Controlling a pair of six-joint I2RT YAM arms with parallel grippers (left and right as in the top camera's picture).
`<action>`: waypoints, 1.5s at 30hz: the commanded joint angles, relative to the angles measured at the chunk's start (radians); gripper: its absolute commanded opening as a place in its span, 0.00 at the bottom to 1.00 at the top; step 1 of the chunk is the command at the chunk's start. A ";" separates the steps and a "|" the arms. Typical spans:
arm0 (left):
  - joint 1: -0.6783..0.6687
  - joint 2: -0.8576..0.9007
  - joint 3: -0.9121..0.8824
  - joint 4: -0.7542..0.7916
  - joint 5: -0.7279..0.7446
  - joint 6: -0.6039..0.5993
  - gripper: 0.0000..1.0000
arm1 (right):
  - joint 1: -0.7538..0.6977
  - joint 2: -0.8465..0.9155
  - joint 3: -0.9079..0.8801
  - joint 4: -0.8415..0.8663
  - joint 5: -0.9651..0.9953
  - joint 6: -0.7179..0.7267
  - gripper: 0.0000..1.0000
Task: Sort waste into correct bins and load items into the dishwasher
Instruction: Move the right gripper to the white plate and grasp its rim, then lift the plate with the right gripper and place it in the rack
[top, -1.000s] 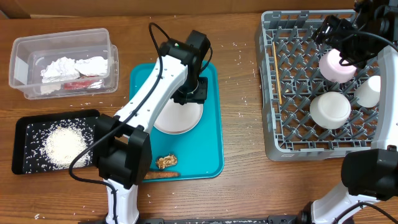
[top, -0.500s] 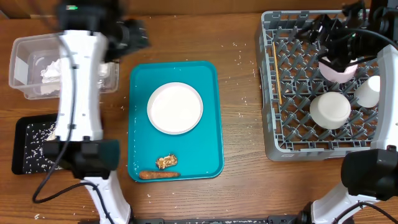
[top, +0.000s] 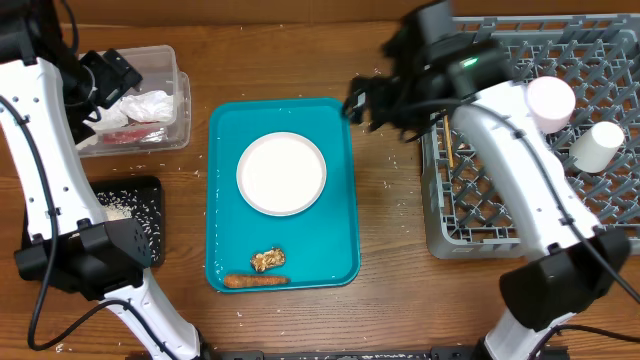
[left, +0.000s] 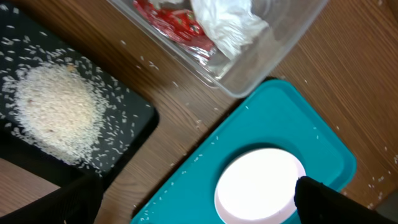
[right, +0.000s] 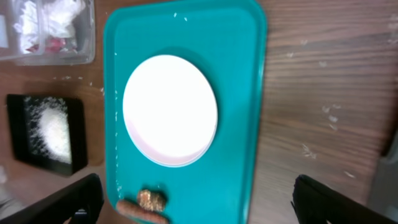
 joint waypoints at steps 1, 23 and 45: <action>0.016 -0.003 0.000 -0.003 -0.036 0.040 1.00 | 0.082 0.001 -0.108 0.092 0.156 0.111 0.96; 0.016 -0.003 0.000 -0.002 -0.108 0.275 1.00 | 0.227 0.241 -0.326 0.349 0.162 0.113 0.72; 0.016 -0.003 0.000 0.001 -0.108 0.275 1.00 | 0.224 0.293 -0.278 0.332 0.170 0.146 0.06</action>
